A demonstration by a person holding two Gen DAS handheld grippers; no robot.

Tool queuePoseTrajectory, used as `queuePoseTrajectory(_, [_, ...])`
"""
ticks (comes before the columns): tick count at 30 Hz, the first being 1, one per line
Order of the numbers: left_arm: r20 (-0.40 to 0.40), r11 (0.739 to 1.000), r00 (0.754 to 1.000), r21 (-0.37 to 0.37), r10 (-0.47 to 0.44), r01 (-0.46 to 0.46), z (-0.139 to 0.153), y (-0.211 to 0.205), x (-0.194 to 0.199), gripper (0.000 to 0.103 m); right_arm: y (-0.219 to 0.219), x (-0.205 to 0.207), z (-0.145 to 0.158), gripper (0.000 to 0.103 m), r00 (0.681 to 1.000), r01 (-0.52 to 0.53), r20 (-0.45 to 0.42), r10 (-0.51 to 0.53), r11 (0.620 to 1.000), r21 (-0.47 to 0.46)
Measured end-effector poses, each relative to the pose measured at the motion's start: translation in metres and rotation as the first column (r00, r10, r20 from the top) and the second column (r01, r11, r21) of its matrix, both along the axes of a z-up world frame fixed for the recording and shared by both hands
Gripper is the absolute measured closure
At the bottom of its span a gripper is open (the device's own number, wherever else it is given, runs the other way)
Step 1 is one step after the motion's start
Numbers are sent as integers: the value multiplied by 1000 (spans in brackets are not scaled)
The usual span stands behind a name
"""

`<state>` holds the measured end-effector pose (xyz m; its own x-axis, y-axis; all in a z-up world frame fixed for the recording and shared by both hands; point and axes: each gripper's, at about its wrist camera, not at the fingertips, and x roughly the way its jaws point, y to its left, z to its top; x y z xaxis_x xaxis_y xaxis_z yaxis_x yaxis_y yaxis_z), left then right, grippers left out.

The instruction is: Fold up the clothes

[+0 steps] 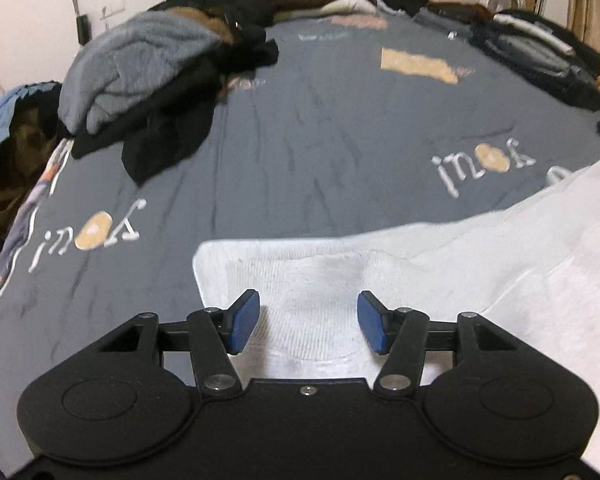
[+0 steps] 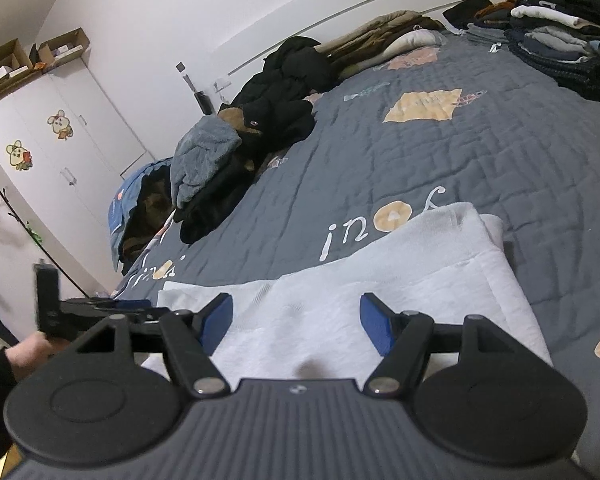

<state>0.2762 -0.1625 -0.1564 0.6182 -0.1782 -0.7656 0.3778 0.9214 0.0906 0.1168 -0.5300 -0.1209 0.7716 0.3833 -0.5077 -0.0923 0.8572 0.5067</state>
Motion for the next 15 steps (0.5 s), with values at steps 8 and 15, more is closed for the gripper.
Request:
queuePoseTrajectory(8, [-14, 999, 999, -23, 29, -29, -19, 8, 2, 101, -1, 2, -4, 34, 1000, 2, -16, -2, 1000, -2])
queuePoseTrajectory(15, [56, 997, 997, -60, 49, -46, 13, 21, 1, 98, 0, 0, -2, 34, 1000, -9, -8, 9, 1000, 3])
